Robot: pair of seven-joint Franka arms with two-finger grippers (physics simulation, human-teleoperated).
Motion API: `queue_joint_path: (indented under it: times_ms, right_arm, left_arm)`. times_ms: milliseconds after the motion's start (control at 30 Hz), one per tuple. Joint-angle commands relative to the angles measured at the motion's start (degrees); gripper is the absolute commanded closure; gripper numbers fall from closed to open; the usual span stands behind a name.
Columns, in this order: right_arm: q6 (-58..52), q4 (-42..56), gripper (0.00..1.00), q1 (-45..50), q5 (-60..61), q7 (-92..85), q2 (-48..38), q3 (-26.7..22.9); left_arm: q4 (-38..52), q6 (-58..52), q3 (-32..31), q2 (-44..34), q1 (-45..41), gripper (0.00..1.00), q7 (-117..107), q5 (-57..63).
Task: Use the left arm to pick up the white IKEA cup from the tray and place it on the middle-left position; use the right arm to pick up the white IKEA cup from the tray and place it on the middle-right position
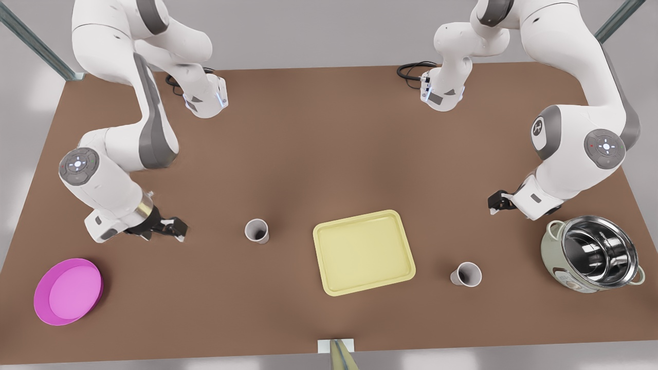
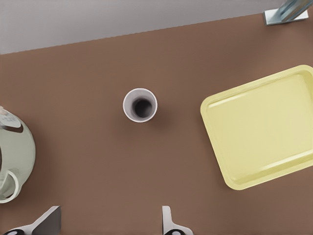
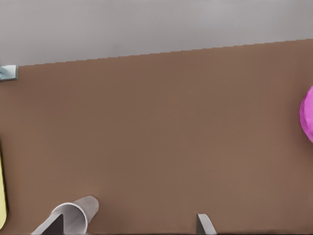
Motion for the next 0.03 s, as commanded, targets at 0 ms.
queue_joint_path:
  times_ms: [0]
  right_arm:
    - [-13.0, 1.5, 0.0, -0.8, -1.2, -14.4, -0.2, -0.1]
  left_arm:
    - [-0.1, 0.1, 0.0, -0.1, 0.0, 0.0, -0.4, 0.1]
